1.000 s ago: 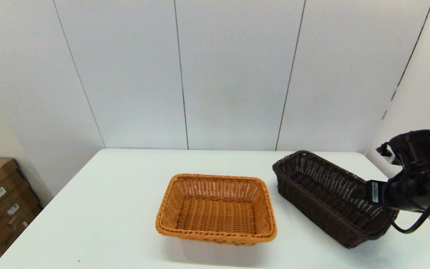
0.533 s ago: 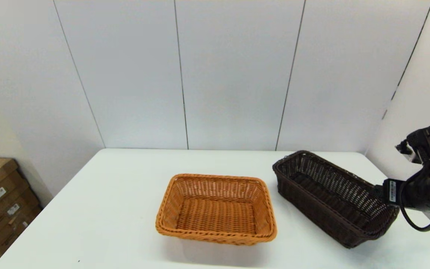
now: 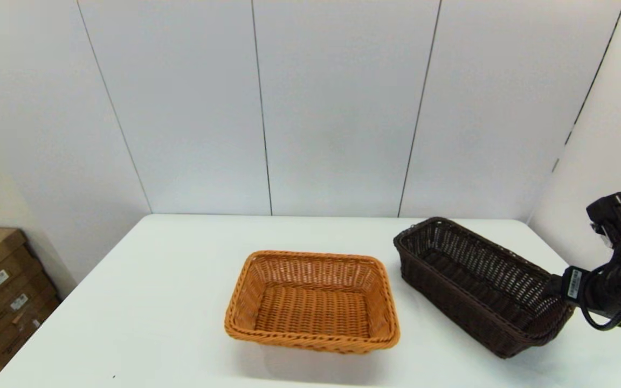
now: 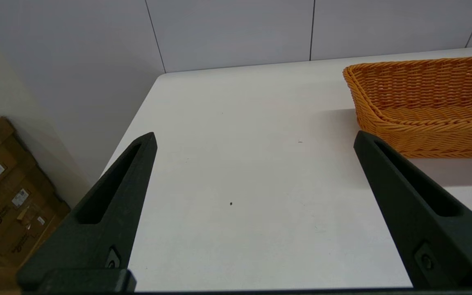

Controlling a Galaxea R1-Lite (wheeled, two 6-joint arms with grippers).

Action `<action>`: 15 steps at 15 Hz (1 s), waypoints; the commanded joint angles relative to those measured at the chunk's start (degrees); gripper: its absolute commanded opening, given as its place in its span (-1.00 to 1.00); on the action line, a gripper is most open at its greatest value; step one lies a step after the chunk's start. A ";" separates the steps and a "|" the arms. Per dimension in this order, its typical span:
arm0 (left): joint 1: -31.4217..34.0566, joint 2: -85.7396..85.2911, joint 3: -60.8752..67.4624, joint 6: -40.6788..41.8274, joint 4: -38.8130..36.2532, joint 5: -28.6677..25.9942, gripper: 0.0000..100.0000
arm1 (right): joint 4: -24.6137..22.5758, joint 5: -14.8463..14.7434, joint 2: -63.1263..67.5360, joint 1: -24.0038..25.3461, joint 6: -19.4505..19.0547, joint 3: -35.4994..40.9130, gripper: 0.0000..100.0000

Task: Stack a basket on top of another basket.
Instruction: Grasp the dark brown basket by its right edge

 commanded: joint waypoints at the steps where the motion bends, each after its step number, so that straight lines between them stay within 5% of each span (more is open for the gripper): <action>1: 0.07 -0.01 0.09 0.01 0.02 0.00 1.00 | -0.06 0.01 3.08 0.18 3.26 0.17 1.00; 11: 0.07 -0.01 0.09 0.01 0.02 0.00 1.00 | -0.68 0.36 13.71 0.97 13.63 -3.70 1.00; 15: 0.07 -0.01 0.09 0.01 0.02 0.00 1.00 | -0.77 0.28 18.81 0.88 14.95 -3.96 1.00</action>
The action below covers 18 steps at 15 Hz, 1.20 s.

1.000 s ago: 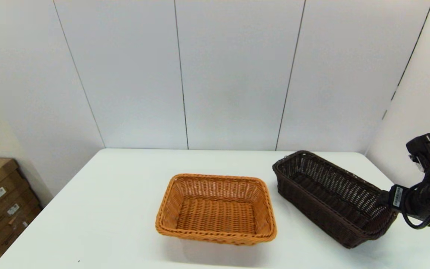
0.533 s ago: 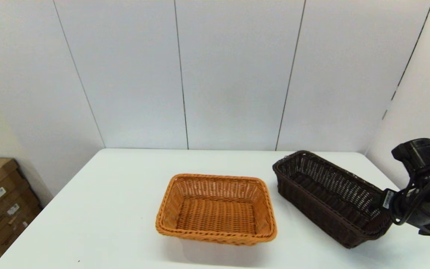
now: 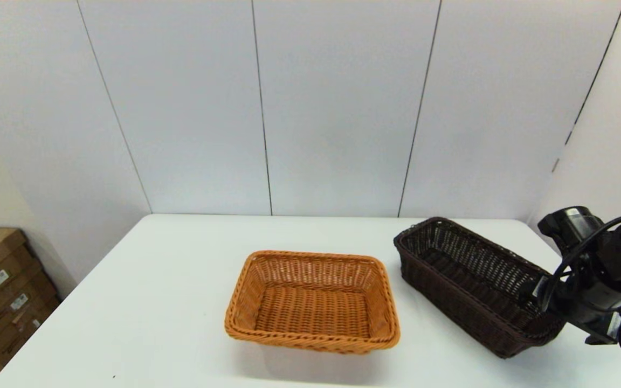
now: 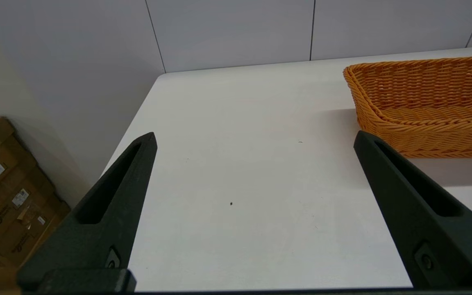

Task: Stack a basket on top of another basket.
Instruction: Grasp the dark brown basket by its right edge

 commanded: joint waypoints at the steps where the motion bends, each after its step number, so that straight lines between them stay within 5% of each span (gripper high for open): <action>1: -0.02 -0.01 0.09 0.01 0.02 0.00 1.00 | -0.03 -0.18 5.84 -0.19 0.85 -0.25 1.00; 9: -0.02 -0.01 0.09 0.01 0.02 0.00 1.00 | -0.03 -0.18 7.25 -0.46 1.99 -1.39 1.00; 10: 0.07 -0.01 0.09 0.01 0.02 0.00 1.00 | -0.03 -0.18 7.25 -0.46 1.99 -1.39 -1.00; 18: 0.07 -0.01 0.09 0.01 -0.07 0.00 1.00 | -0.03 -0.18 5.66 -0.46 2.17 -1.56 -1.00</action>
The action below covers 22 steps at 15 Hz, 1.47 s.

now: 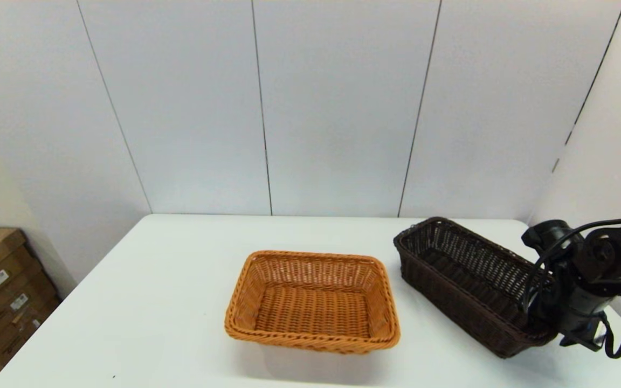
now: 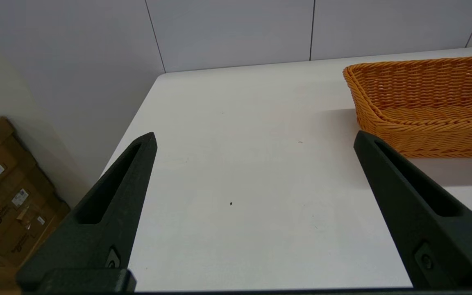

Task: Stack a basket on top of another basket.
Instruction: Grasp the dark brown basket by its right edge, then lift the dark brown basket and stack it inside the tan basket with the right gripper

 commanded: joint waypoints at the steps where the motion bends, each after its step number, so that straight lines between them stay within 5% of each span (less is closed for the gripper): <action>1: -0.05 -0.01 0.09 0.01 0.02 0.00 1.00 | 0.06 0.02 -1.42 0.01 0.37 -0.15 -1.00; 5: 0.04 -0.01 0.09 0.01 0.02 0.00 1.00 | 0.06 0.55 -2.57 0.01 1.25 -0.59 -1.00; 15: -0.05 -0.01 0.09 0.01 0.02 0.00 1.00 | 1.47 17.86 -12.94 -0.08 6.53 -4.46 -1.00; 22: 0.04 -0.01 0.09 0.01 -0.07 0.00 1.00 | 10.43 27.27 -16.36 -0.17 10.57 -11.93 -1.00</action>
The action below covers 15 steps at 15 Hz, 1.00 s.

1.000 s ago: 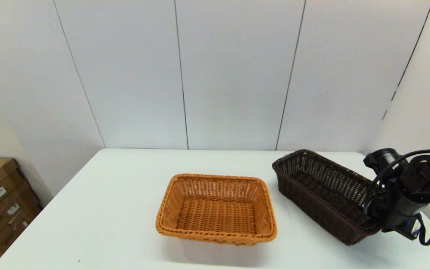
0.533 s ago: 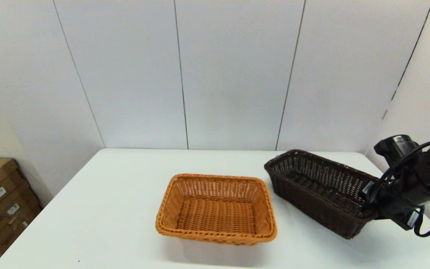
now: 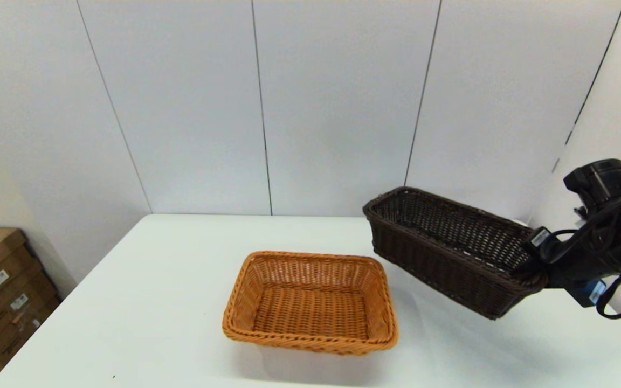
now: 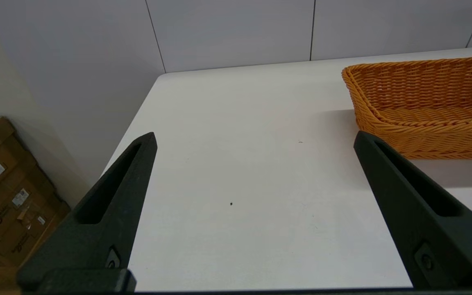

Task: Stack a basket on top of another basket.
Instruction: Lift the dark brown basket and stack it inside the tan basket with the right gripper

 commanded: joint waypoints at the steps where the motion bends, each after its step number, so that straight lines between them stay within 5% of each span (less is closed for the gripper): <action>1: 0.02 -0.01 0.09 0.01 -0.05 -0.03 1.00 | 3.17 5.17 -2.69 -0.02 1.24 -3.63 -1.00; 4: 0.02 -0.01 0.09 0.01 0.04 -0.03 1.00 | 5.63 9.21 -5.23 1.83 1.07 -6.18 -1.00; 11: 0.02 -0.01 0.09 0.01 -0.05 -0.03 1.00 | 6.86 10.01 -7.17 15.62 0.45 -8.99 -1.00; 15: 0.02 -0.01 0.09 0.01 0.04 -0.03 1.00 | 6.77 18.62 -6.73 19.05 0.19 -11.27 -1.00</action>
